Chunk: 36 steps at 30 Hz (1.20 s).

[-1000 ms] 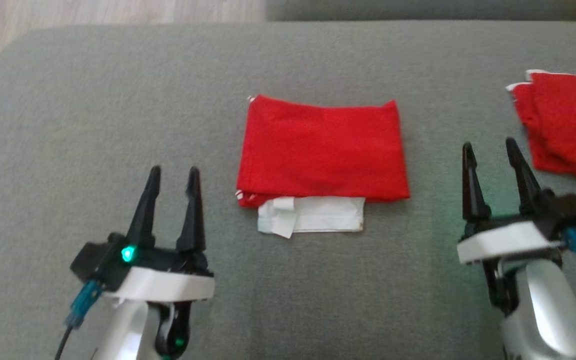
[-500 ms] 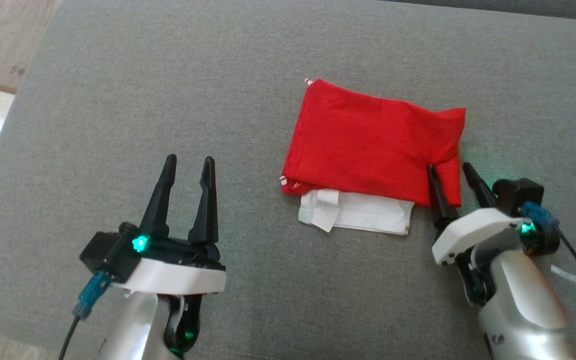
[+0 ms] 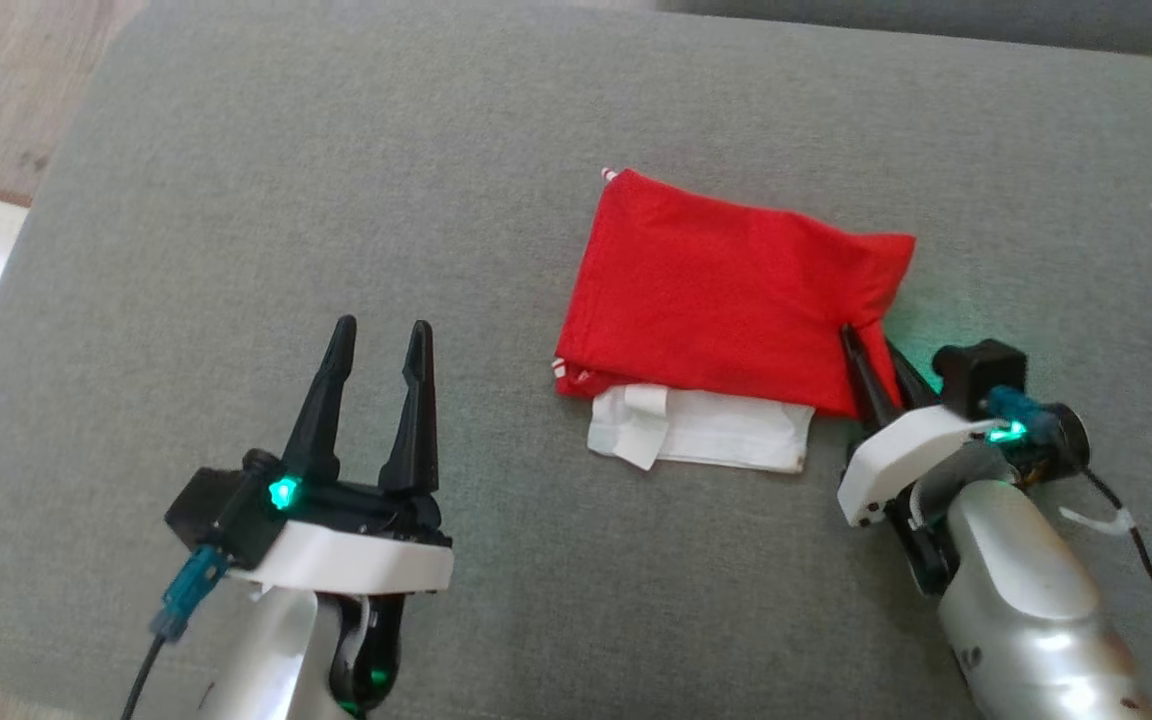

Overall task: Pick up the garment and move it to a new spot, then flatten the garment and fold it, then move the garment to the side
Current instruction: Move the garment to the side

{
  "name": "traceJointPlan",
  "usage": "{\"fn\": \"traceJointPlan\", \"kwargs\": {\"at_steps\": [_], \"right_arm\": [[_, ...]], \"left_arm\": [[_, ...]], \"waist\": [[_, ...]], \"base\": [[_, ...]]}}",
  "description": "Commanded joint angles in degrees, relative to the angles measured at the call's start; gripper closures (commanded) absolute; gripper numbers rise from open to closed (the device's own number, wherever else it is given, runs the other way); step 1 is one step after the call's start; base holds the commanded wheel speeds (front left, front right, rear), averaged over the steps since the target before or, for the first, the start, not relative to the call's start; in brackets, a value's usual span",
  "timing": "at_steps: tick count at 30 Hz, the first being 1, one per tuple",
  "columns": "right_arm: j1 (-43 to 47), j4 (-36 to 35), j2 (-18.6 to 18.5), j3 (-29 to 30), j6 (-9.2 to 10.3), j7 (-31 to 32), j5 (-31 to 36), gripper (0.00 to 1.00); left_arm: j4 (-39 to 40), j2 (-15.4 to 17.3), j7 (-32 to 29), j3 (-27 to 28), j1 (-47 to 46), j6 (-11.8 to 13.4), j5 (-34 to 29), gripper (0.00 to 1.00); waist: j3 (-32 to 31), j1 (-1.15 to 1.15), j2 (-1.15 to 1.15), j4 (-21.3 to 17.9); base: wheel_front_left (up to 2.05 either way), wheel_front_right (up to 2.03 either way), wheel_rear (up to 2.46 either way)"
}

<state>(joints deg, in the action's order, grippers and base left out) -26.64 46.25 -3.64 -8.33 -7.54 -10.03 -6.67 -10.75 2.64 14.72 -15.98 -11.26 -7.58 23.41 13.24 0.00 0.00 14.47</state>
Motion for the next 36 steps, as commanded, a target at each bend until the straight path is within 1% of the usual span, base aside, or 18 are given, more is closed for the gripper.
{"fn": "traceJointPlan", "kwargs": {"at_steps": [1, 7, 10, 12, 17, 18, 23, 24, 27, 29, 32, 36], "right_arm": [[-0.7, -0.4, 0.8, -0.6, 0.05, -0.9, 3.4, 1.00], [-1.4, -2.3, 0.7, 4.3, 0.05, -2.3, 13.0, 1.00], [-1.9, -4.5, -0.7, 4.9, 0.05, -2.3, 16.8, 1.00], [-2.4, -6.1, -2.5, 4.5, 0.05, -2.0, 18.3, 1.00], [-5.0, -10.3, -8.4, 2.0, 0.05, 0.1, 18.6, 1.00], [-5.0, -10.3, -8.4, 2.0, 0.05, 0.1, 18.6, 1.00], [-8.6, -14.0, -15.5, 0.4, 0.05, 2.6, 16.2, 1.00], [-9.9, -14.8, -17.8, 0.5, 0.05, 3.5, 15.1, 1.00], [-11.4, -14.8, -21.2, 1.3, 0.05, 4.4, 14.9, 1.00], [-12.2, -14.0, -22.8, 2.6, 0.05, 5.0, 15.0, 1.00], [-13.4, -12.3, -24.7, 5.5, 0.05, 5.2, 15.1, 1.00], [-14.4, -9.4, -26.8, 10.7, 0.05, 4.9, 15.9, 1.00]], "left_arm": [[1.9, 0.2, 0.3, 2.2, -0.4, 0.1, -0.8, 0.00], [2.6, 0.2, 0.3, 1.5, -0.7, 0.1, -1.5, 0.00], [2.4, 0.2, 0.3, -0.3, -2.1, 0.1, -2.5, 0.00], [2.3, 0.2, 0.3, -1.3, -3.4, 0.1, -3.3, 0.00], [2.8, 0.2, 0.3, -3.5, -7.1, 0.1, -3.1, 0.00], [2.8, 0.2, 0.3, -3.5, -7.1, 0.1, -3.1, 0.00], [3.5, 0.2, 0.3, -6.0, -10.6, 0.1, -2.5, 0.00], [3.3, 0.2, 0.3, -7.5, -12.0, 0.1, -2.7, 0.00], [3.0, 0.2, 0.3, -9.0, -14.2, 0.1, -3.0, 0.00], [2.8, 0.2, 0.3, -9.3, -15.4, 0.1, -3.0, 0.00], [3.0, 0.2, 0.3, -9.6, -16.6, 0.1, -3.0, 0.00], [3.0, 0.2, 0.3, -9.9, -17.2, 0.1, -3.0, 0.00]], "waist": [[-0.6, 0.00, 0.00, -0.8], [-1.7, 0.00, 0.00, -4.0], [-1.5, 0.00, 0.00, -6.2], [-1.2, 0.00, 0.00, -8.0], [0.7, 0.00, 0.00, -13.2], [0.7, 0.00, 0.00, -13.2], [3.6, 0.00, 0.00, -17.7], [4.9, 0.00, 0.00, -18.8], [6.5, 0.00, 0.00, -19.6], [7.4, 0.00, 0.00, -19.8], [8.7, 0.00, 0.00, -19.6], [10.1, 0.00, 0.00, -18.7]], "base": [[0.00, 0.00, 0.00], [0.00, 0.00, 0.00], [0.00, 0.00, 0.00], [0.00, 0.00, 0.00], [0.00, 0.00, 0.00], [0.00, 0.00, 0.00], [0.00, 0.00, 0.00], [0.00, 0.00, 0.00], [0.00, 0.00, 0.00], [0.00, 0.00, 0.00], [0.00, 0.00, 0.00], [0.00, 0.00, 0.00]]}}
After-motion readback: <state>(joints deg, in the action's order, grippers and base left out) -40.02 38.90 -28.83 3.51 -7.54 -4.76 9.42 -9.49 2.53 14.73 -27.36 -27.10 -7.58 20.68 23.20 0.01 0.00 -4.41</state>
